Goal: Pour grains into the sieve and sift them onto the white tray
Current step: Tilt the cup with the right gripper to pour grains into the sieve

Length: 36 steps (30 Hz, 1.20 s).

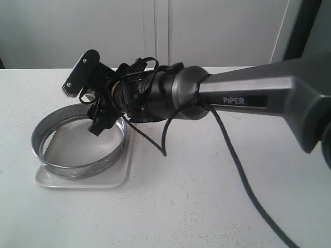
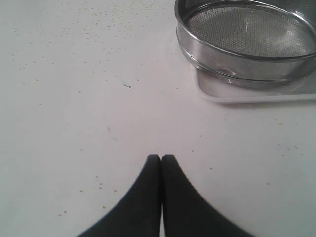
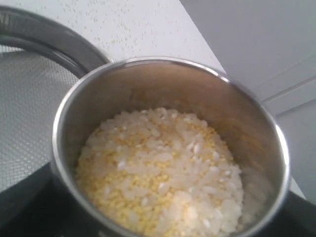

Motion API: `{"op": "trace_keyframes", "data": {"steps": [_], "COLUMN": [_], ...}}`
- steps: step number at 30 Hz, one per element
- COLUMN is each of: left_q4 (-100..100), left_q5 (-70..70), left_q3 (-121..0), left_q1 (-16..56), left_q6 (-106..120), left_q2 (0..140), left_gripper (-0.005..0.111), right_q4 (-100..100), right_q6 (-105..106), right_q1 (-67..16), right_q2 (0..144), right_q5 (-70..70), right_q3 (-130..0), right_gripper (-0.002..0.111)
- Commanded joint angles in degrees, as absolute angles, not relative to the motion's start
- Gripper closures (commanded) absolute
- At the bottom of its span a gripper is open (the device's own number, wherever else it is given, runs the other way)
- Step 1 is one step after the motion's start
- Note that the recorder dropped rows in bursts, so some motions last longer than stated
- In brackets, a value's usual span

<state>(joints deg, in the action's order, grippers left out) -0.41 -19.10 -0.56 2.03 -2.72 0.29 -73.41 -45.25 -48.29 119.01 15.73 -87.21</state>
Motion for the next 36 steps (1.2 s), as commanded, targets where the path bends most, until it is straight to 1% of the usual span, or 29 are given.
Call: {"op": "trace_keyframes", "data": {"steps": [1,7,14,22,29,36], "left_q4": [-0.7,-0.7,-0.7,-0.7,-0.7,-0.7], "left_q5": [-19.6,-19.6,-19.6,-19.6,-19.6,-19.6], "left_q3": [0.0,0.0,0.0,0.0,0.0,0.0], "left_q1": [1.9,1.9,1.9,1.9,1.9,1.9], "left_q6": [-2.6,-2.6,-2.6,-2.7,-2.7,-2.7], "left_q2": [0.0,0.0,0.0,0.0,0.0,0.0], "left_gripper": [0.107,0.107,0.107,0.107,0.107,0.107], "right_q4": [-74.1,-74.1,-74.2,-74.2,-74.7,-81.3], "right_q6": [-40.0,-37.8,-29.9,-25.1,-13.1,-13.1], "right_q1": [-49.6,-50.5,-52.2,-52.6,-52.6,-52.6], "right_q2": [120.7,122.4,125.2,127.6,130.3,130.4], "right_q5": [20.9,24.6,31.7,33.8,36.8,38.1], "right_q3": [-89.9,-92.4,-96.0,-99.1,-100.1,-100.1], "right_gripper": [0.108,0.108,0.108,0.108,0.108,0.108]}}
